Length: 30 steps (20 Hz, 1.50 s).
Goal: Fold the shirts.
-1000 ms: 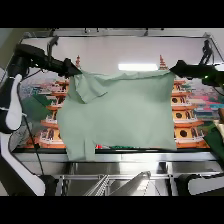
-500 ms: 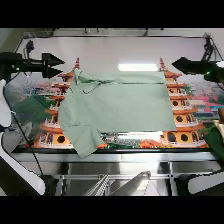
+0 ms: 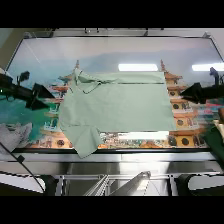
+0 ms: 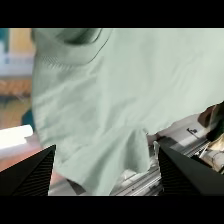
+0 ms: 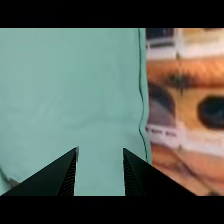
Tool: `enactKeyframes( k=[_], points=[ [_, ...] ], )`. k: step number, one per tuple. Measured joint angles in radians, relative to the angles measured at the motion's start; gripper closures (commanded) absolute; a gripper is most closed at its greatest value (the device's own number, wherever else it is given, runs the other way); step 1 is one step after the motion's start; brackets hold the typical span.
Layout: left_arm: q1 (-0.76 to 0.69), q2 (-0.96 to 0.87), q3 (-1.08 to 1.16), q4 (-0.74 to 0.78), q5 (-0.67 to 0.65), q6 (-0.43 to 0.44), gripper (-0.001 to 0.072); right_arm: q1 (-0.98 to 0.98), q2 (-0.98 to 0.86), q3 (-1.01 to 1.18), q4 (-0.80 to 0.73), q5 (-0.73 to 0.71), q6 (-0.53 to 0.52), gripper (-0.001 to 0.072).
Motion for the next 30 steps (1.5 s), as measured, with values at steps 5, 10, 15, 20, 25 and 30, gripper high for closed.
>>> enactKeyframes(
  k=[5, 10, 15, 20, 25, 30],
  points=[
    [-0.017, 0.08, -0.343, 0.083, -0.094, -0.008, 0.0009, -0.04, 0.068, -0.133, 0.012, 0.024, -0.022, 0.0392],
    [-0.075, 0.097, -0.523, -0.066, -0.206, 0.041, 0.0163, -0.049, 0.122, -0.159, 0.058, 0.033, -0.047, 0.0391],
    [-0.114, 0.097, -0.581, -0.192, -0.362, 0.123, 0.0672, -0.069, 0.137, -0.169, 0.056, 0.045, -0.04, 0.0205],
    [-0.08, 0.097, -0.592, -0.232, -0.362, 0.156, 0.0673, -0.112, 0.123, -0.188, -0.117, 0.048, 0.04, 0.0212],
    [-0.058, 0.097, -0.594, -0.24, -0.348, 0.167, 0.0672, -0.088, 0.059, -0.275, -0.167, 0.015, 0.044, 0.0215],
    [-0.053, 0.097, -0.595, -0.24, -0.338, 0.17, 0.0672, 0.011, -0.023, -0.317, -0.122, 0.033, 0.031, 0.0408]
  ],
)
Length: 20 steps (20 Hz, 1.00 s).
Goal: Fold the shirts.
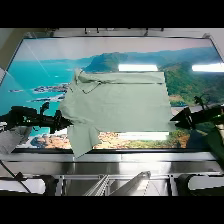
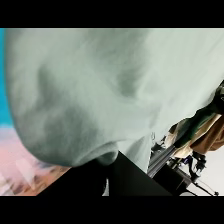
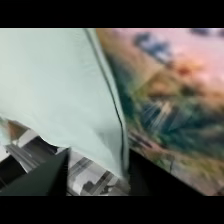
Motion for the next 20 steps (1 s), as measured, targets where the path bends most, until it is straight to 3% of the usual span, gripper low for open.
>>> enactKeyframes(
  k=[1, 2, 6, 9, 14, 16, 20],
  points=[
    [0.0, 0.0, 0.0, 0.0, 0.002, 0.0, 0.0672, 0.022, -0.012, -0.004, 0.009, -0.002, -0.009, 0.0528],
    [0.0, 0.0, 0.0, 0.0, 0.003, 0.0, 0.0672, 0.045, -0.02, -0.006, 0.02, -0.016, -0.025, 0.0694],
    [0.002, 0.001, 0.02, -0.003, 0.047, 0.02, 0.0681, 0.087, -0.024, 0.003, 0.154, -0.029, -0.109, 0.0693],
    [0.002, 0.064, 0.105, -0.09, 0.218, 0.072, 0.0681, 0.067, 0.066, 0.051, 0.344, 0.121, -0.174, 0.0693],
    [0.011, 0.35, 0.401, -0.295, 0.467, 0.124, 0.068, -0.074, 0.396, 0.188, 0.682, 0.246, -0.22, 0.0693],
    [0.041, 0.483, 0.579, -0.362, 0.499, 0.14, 0.068, -0.151, 0.558, 0.244, 0.793, 0.251, -0.232, 0.0693],
    [0.231, 0.681, 1.002, -0.43, 0.459, 0.169, 0.068, -0.306, 0.845, 0.325, 0.921, 0.119, -0.253, 0.0694]
  ],
)
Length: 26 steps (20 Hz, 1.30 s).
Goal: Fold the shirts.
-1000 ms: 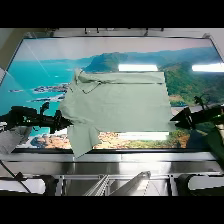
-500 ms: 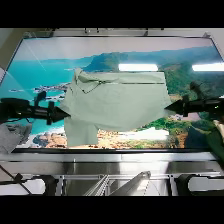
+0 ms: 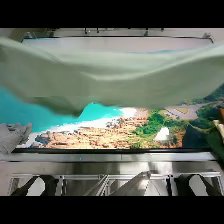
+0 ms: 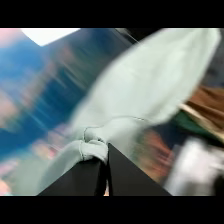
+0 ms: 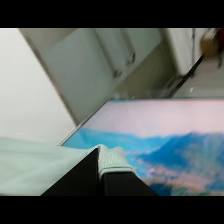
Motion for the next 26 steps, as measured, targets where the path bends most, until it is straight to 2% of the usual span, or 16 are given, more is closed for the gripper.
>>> enactKeyframes(
  k=[3, 5, 8, 12, 14, 17, 20, 23, 26],
  points=[
    [0.109, 0.029, 0.223, -0.014, -0.068, 0.007, 0.068, -0.04, 0.076, 0.08, 0.043, -0.07, -0.003, 0.0693],
    [0.097, 0.0, 0.271, -0.011, -0.083, -0.01, 0.0681, -0.05, 0.071, 0.124, 0.056, -0.094, -0.003, 0.0693],
    [-0.028, -0.075, 0.211, 0.032, -0.044, -0.047, 0.0681, -0.03, 0.018, 0.147, 0.021, -0.089, 0.014, 0.0693],
    [-0.251, -0.235, 0.067, 0.169, 0.008, -0.065, 0.0681, 0.115, -0.081, 0.095, -0.142, -0.078, 0.027, 0.0692],
    [-0.333, -0.338, -0.002, 0.257, 0.0, -0.071, 0.0681, 0.2, -0.143, 0.024, -0.236, -0.117, 0.028, 0.0693],
    [-0.408, -0.531, -0.076, 0.352, -0.05, -0.073, 0.0682, 0.295, -0.274, -0.088, -0.334, -0.242, 0.001, 0.0693],
    [-0.436, -0.75, -0.063, 0.398, -0.094, -0.084, 0.0691, 0.338, -0.467, -0.138, -0.357, -0.377, -0.053, 0.0693],
    [-0.447, -0.94, 0.04, 0.415, -0.15, -0.122, 0.0691, 0.351, -0.678, -0.13, -0.277, -0.454, -0.127, 0.0694],
    [-0.451, -1.081, 0.185, 0.422, -0.198, -0.174, 0.069, 0.356, -0.877, -0.05, -0.18, -0.456, -0.165, 0.0694]
  ],
)
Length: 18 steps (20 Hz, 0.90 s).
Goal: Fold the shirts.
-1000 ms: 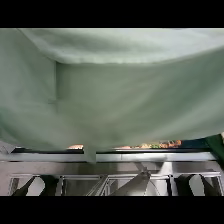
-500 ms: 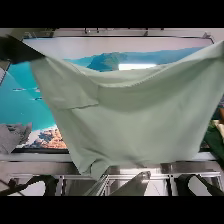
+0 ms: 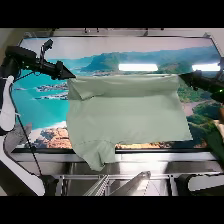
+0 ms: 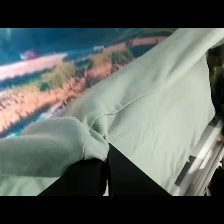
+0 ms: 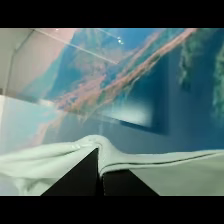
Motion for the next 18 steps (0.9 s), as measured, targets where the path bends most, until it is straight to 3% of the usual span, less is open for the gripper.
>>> enactKeyframes(
  k=[6, 11, 18],
  points=[
    [-0.004, -0.076, 0.013, 0.004, -0.016, -0.068, 0.0691, -0.013, -0.208, 0.143, 0.046, 0.127, 0.014, 0.0694],
    [-0.005, -0.027, -0.151, 0.034, 0.034, -0.079, 0.0691, -0.063, -0.24, 0.164, -0.138, 0.231, 0.075, 0.0694],
    [-0.018, 0.028, -0.404, 0.112, 0.032, -0.103, 0.0698, -0.091, -0.247, 0.169, -0.362, 0.26, 0.126, 0.0692]
  ],
)
